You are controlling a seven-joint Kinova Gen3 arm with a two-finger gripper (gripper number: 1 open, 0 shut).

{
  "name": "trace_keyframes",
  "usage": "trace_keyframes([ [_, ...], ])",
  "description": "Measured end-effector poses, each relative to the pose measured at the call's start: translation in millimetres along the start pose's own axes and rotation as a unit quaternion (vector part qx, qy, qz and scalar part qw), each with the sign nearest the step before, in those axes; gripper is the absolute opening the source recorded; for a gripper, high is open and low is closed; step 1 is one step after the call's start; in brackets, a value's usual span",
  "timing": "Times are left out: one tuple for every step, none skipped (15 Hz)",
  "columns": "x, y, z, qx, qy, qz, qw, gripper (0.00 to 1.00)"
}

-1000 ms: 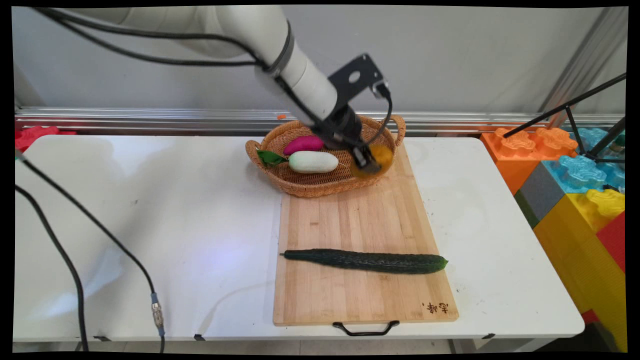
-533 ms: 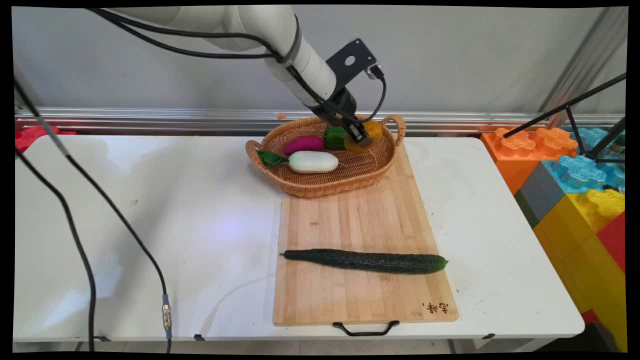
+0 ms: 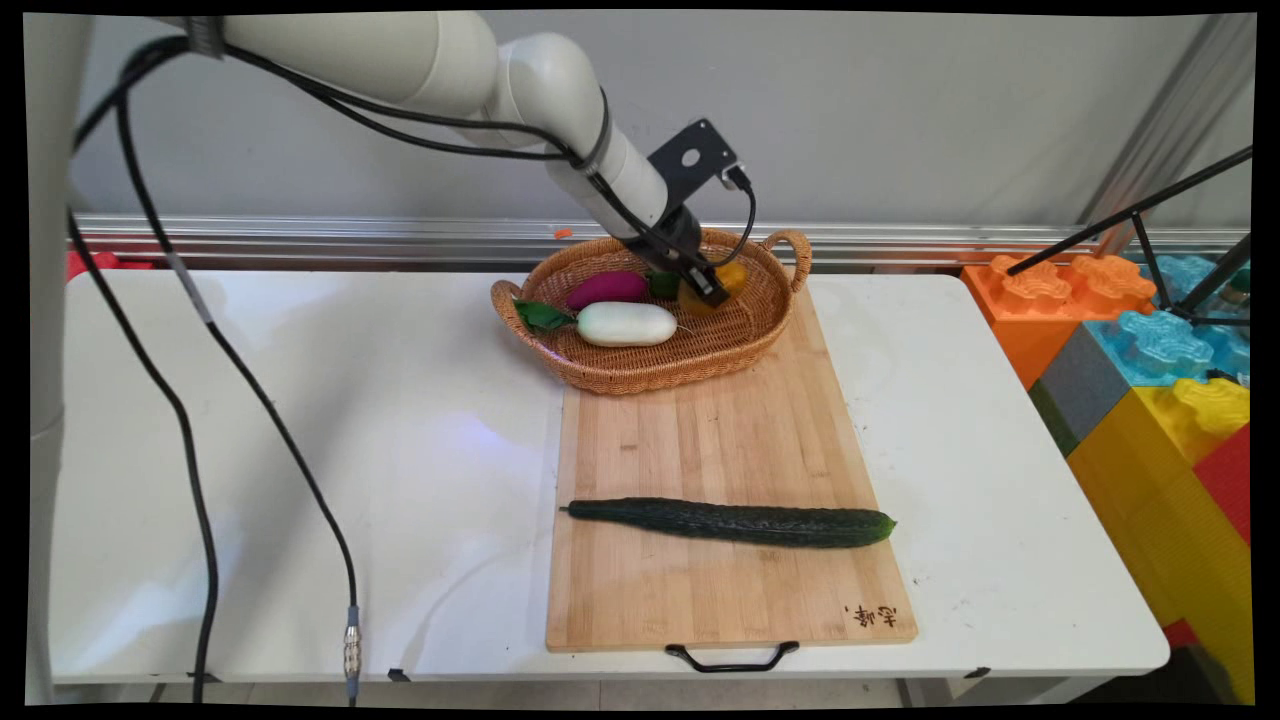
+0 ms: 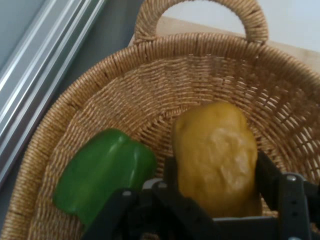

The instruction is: Place the picked object in the vegetable basket

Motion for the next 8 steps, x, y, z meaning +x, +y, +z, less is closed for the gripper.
trace_keyframes([
  [-1, -1, 3, -0.001, 0.000, 0.000, 1.0000, 0.00],
  [-2, -1, 8, -0.002, 0.001, 0.001, 1.0000, 0.00],
  [-2, -1, 12, -0.004, 0.003, 0.001, 1.0000, 0.00],
  [-1, 0, 14, -0.005, 0.005, 0.002, 1.0000, 1.00],
  [0, 1, 15, -0.007, 0.007, 0.003, 0.9999, 1.00],
  [1, 2, 15, -0.009, 0.009, 0.004, 0.9999, 1.00],
  [2, 4, 15, -0.011, 0.011, 0.005, 0.9999, 1.00],
  [4, 6, 14, -0.013, 0.012, 0.006, 0.9998, 1.00],
])
